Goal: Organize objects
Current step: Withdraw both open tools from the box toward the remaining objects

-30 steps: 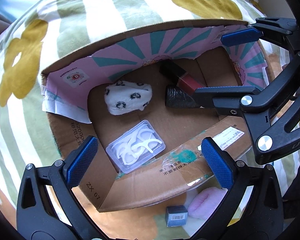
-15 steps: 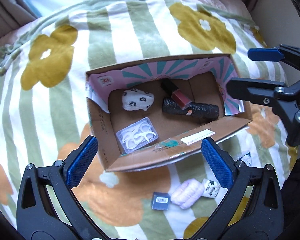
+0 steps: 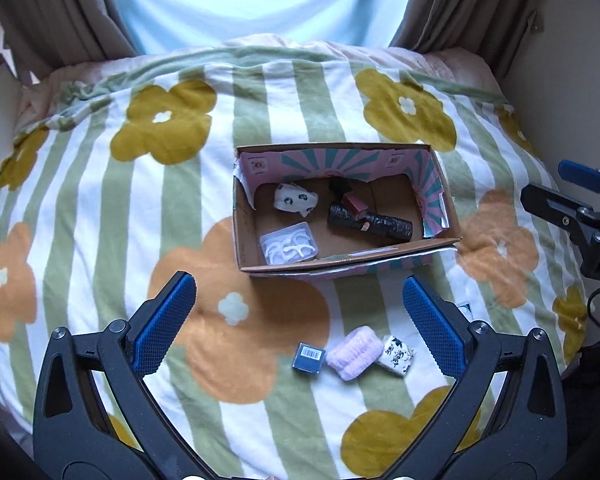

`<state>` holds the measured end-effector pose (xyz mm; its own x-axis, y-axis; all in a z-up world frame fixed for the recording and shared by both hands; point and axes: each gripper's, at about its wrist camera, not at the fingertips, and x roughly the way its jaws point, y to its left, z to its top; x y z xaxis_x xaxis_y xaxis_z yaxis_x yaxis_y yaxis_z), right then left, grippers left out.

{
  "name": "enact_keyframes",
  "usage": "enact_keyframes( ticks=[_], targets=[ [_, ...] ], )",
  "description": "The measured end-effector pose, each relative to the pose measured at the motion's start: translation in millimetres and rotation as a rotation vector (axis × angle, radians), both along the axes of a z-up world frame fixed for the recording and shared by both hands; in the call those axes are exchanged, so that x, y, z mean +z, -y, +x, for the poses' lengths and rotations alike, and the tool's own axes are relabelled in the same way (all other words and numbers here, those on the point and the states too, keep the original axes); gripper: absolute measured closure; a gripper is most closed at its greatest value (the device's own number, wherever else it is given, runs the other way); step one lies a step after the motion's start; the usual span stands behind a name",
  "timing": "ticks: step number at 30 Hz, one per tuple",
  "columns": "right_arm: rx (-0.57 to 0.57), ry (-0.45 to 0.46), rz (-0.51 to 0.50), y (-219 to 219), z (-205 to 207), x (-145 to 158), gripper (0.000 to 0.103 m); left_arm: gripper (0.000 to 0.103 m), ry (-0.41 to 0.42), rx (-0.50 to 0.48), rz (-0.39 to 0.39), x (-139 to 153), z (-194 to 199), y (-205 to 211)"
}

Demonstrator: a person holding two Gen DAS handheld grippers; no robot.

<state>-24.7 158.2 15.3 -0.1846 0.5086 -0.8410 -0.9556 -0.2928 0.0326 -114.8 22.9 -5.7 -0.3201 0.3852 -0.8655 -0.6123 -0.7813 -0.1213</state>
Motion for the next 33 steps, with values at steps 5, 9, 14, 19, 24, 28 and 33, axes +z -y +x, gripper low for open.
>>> enact_keyframes(
  ticks=[5, 9, 14, 19, 24, 28, 33],
  targets=[
    [-0.082, -0.051, 0.015, 47.9, 11.6, 3.1, 0.005, 0.0, -0.04, 0.089, 0.045, 15.4, 35.7, 31.4],
    [-0.115, -0.08, 0.028, 81.2, 15.9, -0.1, 0.005, 0.0, -0.043, 0.089, 0.075, 19.7, 56.4, 46.6],
    [-0.109, -0.09, 0.035, 104.2, 18.7, -5.2, 0.005, 0.0, -0.058, 0.079, 0.081, 22.9, 69.9, 53.0],
    [-0.098, -0.1, 0.052, 112.6, 21.3, -3.4, 0.005, 0.0, -0.063, 0.075, 0.088, 25.0, 74.4, 52.5],
    [-0.073, -0.107, 0.082, 118.2, 22.7, -1.3, 0.005, 0.0, -0.071, 0.064, 0.091, 24.8, 78.8, 49.6],
    [-0.032, -0.119, 0.093, 123.1, 24.1, -5.8, 0.005, 0.0, -0.07, 0.048, 0.085, 20.2, 82.2, 46.0],
    [0.021, -0.114, 0.098, 127.2, 25.5, -20.0, 0.005, 0.0, -0.072, -0.025, 0.078, 2.8, 88.3, 37.5]
  ],
)
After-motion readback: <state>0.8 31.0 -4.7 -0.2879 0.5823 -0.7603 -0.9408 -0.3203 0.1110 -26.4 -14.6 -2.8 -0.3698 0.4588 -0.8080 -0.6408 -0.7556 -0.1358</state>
